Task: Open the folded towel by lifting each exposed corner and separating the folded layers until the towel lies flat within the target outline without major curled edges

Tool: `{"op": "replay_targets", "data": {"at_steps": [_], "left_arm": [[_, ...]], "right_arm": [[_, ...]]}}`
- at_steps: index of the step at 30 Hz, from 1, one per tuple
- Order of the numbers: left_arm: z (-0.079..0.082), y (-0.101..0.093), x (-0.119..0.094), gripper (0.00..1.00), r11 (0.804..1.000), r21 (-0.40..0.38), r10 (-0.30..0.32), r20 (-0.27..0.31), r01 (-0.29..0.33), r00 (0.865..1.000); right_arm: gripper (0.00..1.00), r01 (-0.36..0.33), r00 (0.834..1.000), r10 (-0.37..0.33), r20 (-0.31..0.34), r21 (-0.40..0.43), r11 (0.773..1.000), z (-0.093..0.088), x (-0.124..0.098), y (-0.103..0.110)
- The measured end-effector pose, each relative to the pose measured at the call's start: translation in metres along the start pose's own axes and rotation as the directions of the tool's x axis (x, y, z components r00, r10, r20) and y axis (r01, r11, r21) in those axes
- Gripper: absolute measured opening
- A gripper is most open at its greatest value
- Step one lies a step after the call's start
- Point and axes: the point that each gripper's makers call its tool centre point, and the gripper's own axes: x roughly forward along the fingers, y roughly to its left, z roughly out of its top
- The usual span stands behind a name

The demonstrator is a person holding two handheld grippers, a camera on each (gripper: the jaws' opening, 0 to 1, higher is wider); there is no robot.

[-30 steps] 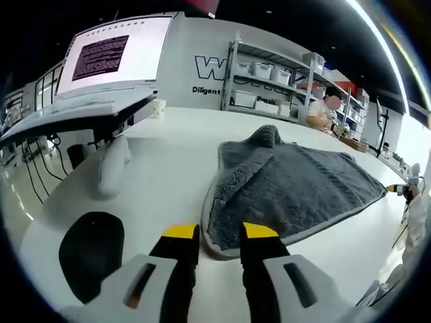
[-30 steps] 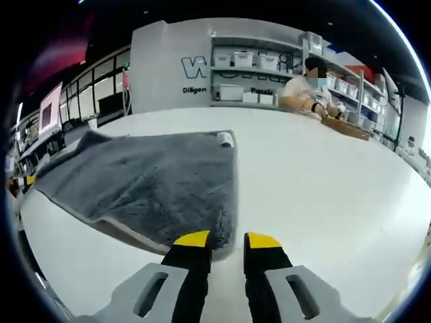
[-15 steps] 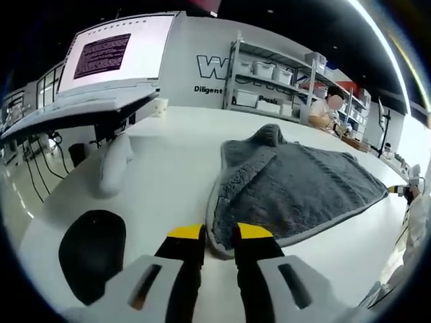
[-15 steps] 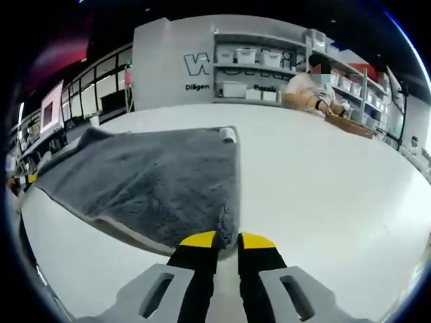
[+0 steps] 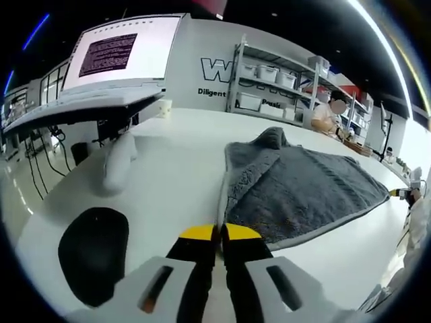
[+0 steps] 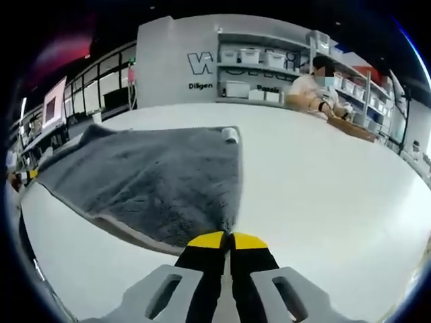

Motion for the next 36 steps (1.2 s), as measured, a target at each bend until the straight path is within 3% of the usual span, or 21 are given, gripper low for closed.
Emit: {"op": "replay_targets", "data": {"at_steps": [17, 36], "left_arm": [[-0.002, -0.002, 0.001, 0.02, 1.000, 0.011, 0.004, -0.014, -0.004, 1.000], [-0.009, -0.004, -0.004, 0.01, 1.000, 0.019, 0.017, -0.066, -0.016, 0.998]], "right_arm": [[0.00, 0.049, 0.998, -0.050, -0.023, -0.049, 0.998, -0.004, -0.003, -0.010], [0.00, 0.082, 0.994, -0.088, -0.066, -0.090, 0.993, -0.010, -0.014, -0.024]]}}
